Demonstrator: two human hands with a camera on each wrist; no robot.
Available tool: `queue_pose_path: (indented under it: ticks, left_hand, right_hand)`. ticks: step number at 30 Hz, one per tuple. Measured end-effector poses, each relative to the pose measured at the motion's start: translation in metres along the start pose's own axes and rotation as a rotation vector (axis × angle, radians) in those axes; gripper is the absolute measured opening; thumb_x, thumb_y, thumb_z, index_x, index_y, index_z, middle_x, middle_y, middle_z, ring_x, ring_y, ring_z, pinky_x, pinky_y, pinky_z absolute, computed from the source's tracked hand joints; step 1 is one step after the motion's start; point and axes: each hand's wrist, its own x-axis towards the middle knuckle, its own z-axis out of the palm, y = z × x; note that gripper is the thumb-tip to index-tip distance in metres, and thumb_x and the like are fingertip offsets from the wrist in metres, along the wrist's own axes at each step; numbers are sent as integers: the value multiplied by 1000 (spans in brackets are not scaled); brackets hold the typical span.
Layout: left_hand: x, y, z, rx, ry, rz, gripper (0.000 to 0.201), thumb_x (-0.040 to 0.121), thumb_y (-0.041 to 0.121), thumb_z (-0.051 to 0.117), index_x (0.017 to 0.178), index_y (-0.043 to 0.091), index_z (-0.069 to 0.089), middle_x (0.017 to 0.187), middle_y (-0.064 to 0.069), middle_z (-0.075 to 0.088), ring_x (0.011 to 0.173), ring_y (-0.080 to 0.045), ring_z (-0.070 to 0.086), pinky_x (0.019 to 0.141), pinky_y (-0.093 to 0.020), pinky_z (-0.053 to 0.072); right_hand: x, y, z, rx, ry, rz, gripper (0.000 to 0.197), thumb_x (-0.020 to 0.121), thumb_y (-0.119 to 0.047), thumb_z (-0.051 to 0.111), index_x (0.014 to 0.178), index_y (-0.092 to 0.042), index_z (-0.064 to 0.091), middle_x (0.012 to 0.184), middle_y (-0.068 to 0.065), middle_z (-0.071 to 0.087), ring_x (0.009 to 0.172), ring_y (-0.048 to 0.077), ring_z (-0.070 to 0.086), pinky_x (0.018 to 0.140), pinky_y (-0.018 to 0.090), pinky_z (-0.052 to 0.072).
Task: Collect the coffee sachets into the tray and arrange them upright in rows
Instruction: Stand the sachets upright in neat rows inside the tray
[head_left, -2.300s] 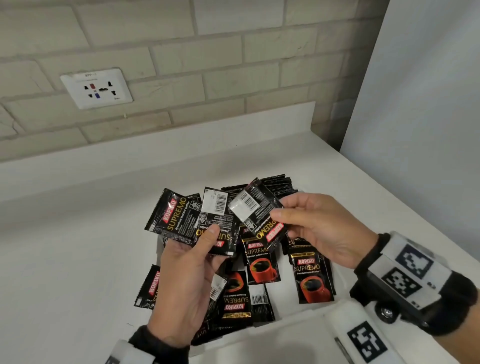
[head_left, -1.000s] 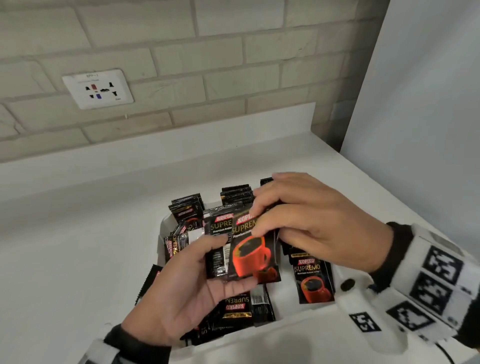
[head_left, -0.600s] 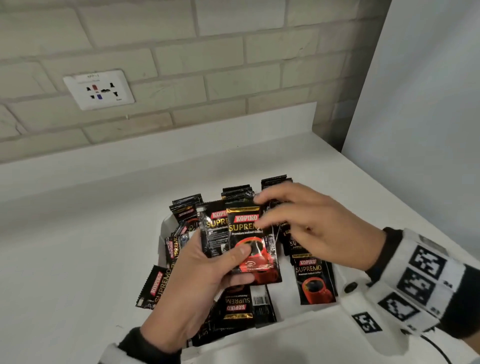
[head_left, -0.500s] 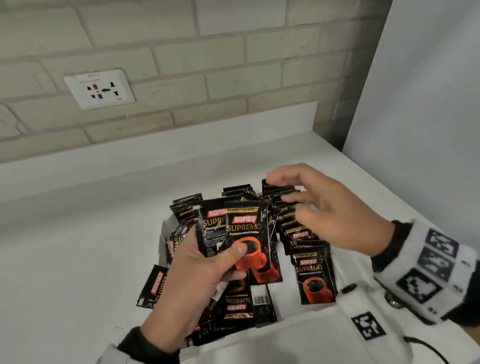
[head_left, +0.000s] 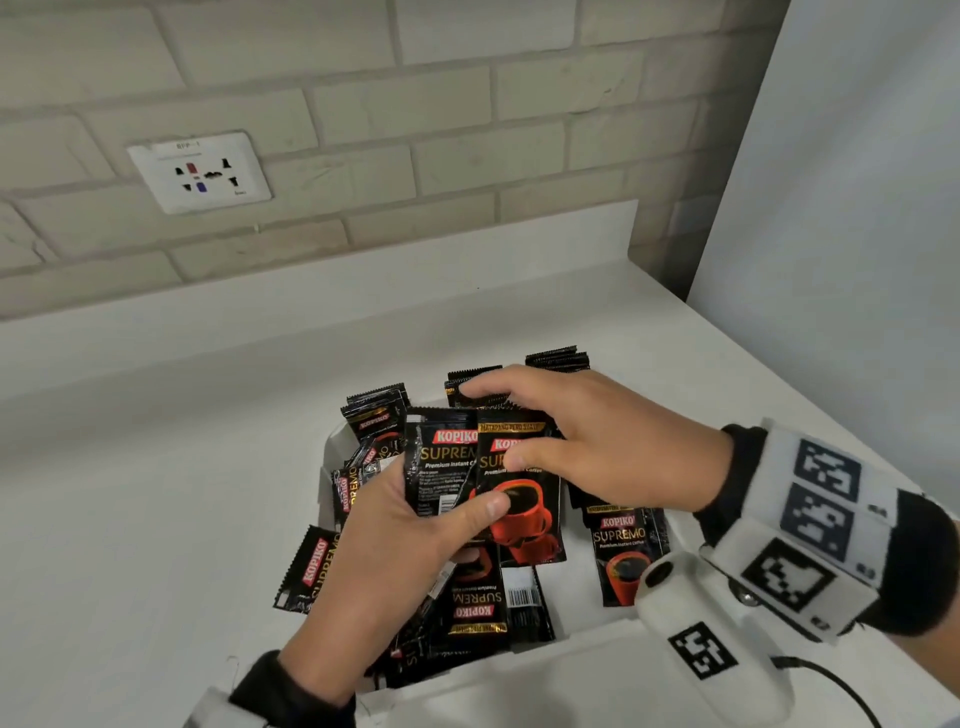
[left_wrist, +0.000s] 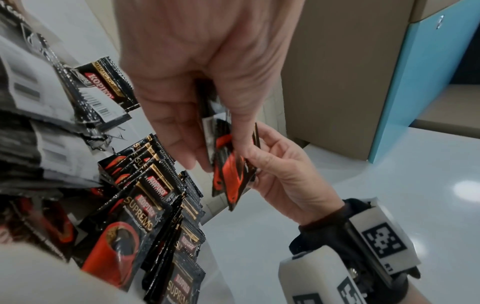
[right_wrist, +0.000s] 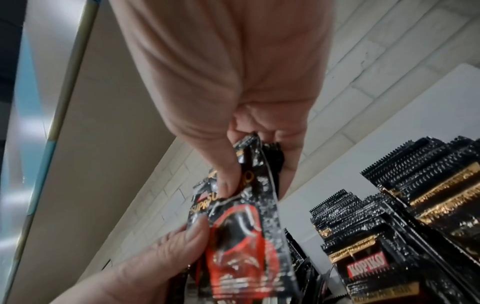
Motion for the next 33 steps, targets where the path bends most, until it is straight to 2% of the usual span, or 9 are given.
queue_pose_path:
  ticks: [3, 7, 14, 16, 19, 20, 24, 29, 33]
  left_hand:
    - [1, -1, -1, -71, -59, -52, 31, 64, 25, 65, 96, 20, 64, 87, 2, 75, 79, -16, 72, 61, -25, 58]
    - [0, 0, 4, -212, -114, -114, 34, 67, 17, 63, 101, 16, 62, 89, 0, 75, 80, -17, 72, 59, -26, 58]
    - [-1, -3, 14, -332, -117, -139, 47, 62, 7, 66, 109, 7, 60, 91, -8, 75, 79, -22, 73, 58, -27, 58]
    - [0, -4, 16, -334, -81, -108, 42, 65, 7, 65, 107, 8, 61, 91, -9, 74, 79, -22, 72, 59, -27, 58]
    - [2, -2, 16, -314, 14, -26, 22, 75, 1, 62, 89, 14, 71, 89, -9, 75, 78, -23, 72, 59, -27, 58]
    - [3, -1, 15, -307, 36, 8, 26, 79, -2, 60, 81, 20, 73, 88, -7, 75, 78, -22, 72, 60, -27, 58]
    - [6, 4, 12, -294, 61, 79, 33, 85, -6, 54, 80, 22, 72, 87, -2, 75, 78, -19, 72, 61, -25, 57]
    - [7, 1, 9, -265, 53, 82, 23, 85, -5, 53, 90, 14, 66, 88, -3, 75, 81, -21, 72, 62, -25, 57]
    - [6, 0, 5, -217, 43, 86, 22, 85, -5, 55, 88, 15, 65, 85, -1, 75, 80, -18, 72, 61, -23, 57]
  right_hand:
    - [0, 2, -4, 41, 22, 30, 55, 89, -10, 57, 136, -33, 39, 135, -7, 49, 128, 4, 40, 106, 25, 33]
    - [2, 3, -4, 63, 86, 25, 50, 90, -7, 54, 132, -31, 45, 125, -9, 55, 112, 2, 50, 97, 19, 40]
    - [4, 10, 3, 106, 244, 16, 40, 90, -8, 54, 126, -25, 54, 121, -12, 58, 102, -9, 46, 88, 1, 31]
    - [4, 10, 6, 103, 287, 19, 37, 90, -9, 54, 125, -24, 56, 121, -10, 59, 103, -5, 48, 88, 3, 32]
    - [5, 9, 4, 56, 330, 41, 36, 91, -17, 54, 125, -28, 55, 123, -11, 58, 113, 5, 51, 98, 23, 38]
    - [5, 9, 2, 48, 333, 47, 36, 91, -18, 54, 125, -28, 55, 122, -11, 59, 112, 4, 52, 97, 23, 39]
    - [7, 7, -7, 68, 262, 34, 36, 91, -17, 55, 126, -23, 52, 121, -10, 59, 104, -2, 51, 85, 4, 36]
    - [9, 8, -15, 35, 106, 51, 43, 92, -15, 53, 133, -22, 42, 132, -7, 51, 122, 7, 45, 102, 25, 37]
    - [9, 4, -21, -57, -46, 61, 29, 90, -18, 56, 118, -20, 51, 105, -4, 60, 92, 10, 56, 77, 23, 44]
